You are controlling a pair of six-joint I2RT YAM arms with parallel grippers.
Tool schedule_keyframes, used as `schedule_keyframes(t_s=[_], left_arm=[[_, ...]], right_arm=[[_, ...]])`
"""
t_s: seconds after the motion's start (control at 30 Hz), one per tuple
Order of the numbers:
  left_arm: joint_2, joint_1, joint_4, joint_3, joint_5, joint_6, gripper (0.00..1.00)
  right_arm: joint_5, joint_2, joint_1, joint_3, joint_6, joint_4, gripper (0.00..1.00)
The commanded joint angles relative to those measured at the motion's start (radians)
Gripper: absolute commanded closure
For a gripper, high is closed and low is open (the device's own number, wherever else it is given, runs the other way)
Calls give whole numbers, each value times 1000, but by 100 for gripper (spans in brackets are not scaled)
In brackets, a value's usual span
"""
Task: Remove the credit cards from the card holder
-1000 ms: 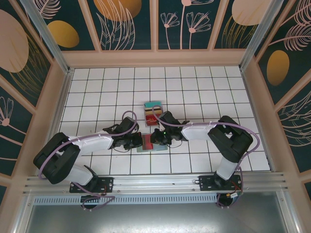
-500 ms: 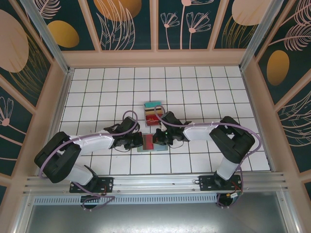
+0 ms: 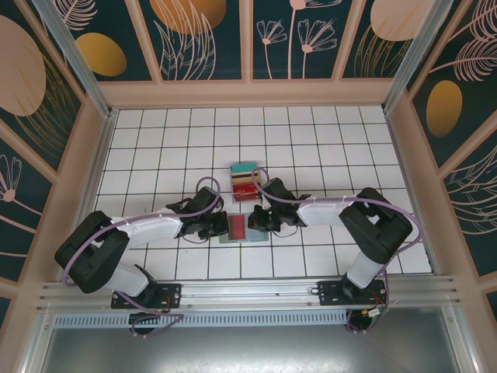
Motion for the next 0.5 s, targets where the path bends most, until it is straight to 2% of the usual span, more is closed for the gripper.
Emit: schedule_keyframes(t_s=[0.0,0.47], left_arm=[[7,-1,-73,-4,-33,7,100],[10,-1,-66,-2,-24,5,100]], right_arm=[[9,-34,4,19,-25,-1,87],[-29,45,27,48,-23,17,80]])
